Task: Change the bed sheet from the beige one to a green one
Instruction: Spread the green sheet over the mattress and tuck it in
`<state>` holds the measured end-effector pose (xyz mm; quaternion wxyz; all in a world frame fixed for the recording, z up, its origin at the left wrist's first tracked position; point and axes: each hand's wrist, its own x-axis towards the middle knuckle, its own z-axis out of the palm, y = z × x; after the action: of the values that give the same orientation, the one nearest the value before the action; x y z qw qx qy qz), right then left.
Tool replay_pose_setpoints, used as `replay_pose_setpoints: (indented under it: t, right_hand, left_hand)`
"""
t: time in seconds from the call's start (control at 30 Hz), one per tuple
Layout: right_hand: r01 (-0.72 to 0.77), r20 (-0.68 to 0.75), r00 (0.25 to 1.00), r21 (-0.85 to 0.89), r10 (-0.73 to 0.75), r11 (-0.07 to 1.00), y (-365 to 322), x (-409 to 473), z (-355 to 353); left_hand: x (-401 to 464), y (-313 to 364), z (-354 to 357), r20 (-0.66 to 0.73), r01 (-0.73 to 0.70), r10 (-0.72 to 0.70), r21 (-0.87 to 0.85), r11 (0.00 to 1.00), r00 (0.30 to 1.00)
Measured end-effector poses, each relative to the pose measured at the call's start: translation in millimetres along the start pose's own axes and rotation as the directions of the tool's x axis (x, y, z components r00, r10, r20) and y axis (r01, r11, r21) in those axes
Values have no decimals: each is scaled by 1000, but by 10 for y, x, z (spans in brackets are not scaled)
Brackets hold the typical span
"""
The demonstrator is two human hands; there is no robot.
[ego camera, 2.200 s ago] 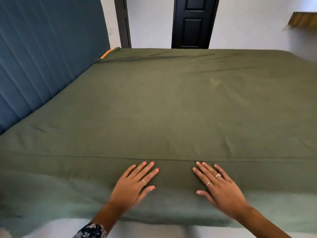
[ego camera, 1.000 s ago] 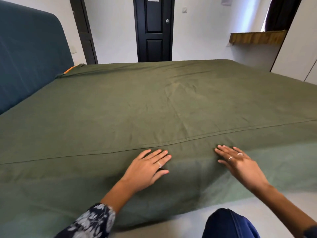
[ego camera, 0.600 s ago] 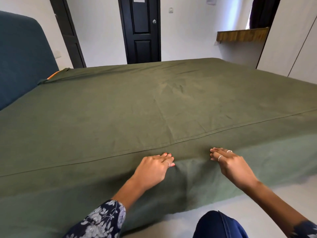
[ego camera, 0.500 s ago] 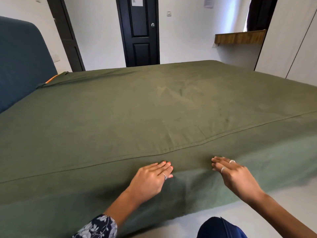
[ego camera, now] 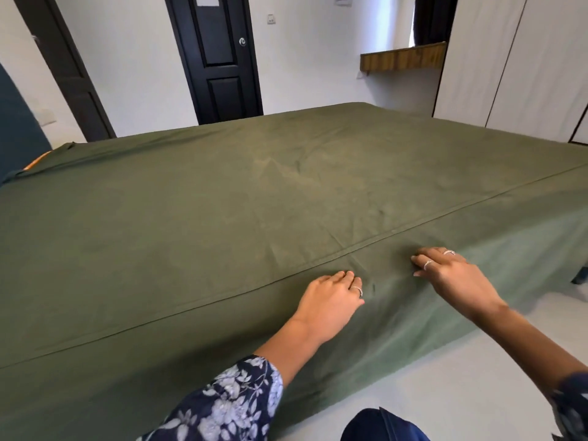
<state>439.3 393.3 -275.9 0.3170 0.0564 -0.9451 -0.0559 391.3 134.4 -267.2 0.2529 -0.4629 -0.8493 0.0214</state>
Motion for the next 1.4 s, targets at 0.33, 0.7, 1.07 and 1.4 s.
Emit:
replay_pose_setpoints:
  t: [0.33,0.7,1.07,1.4]
  right_hand:
    - [381,-64,911,-240,-407,893,161,-88,-103]
    - [122,351,936,-379,20,917,1065,176,-229]
    - [317,260,937,-346,-234,883,1356,45,-82]
    - [264,125,964,-410,-233,873,1895,-145,29]
  left_hand:
    - [10,54,-65,-94,-19,18,-4,1000,995]
    - [1204,559,-118,136,-74,58,122,990,989]
    - [1726,665,-16,394,-391,308,151,908,866]
    - [2605,1118,173,183,-361,354,2,933,917]
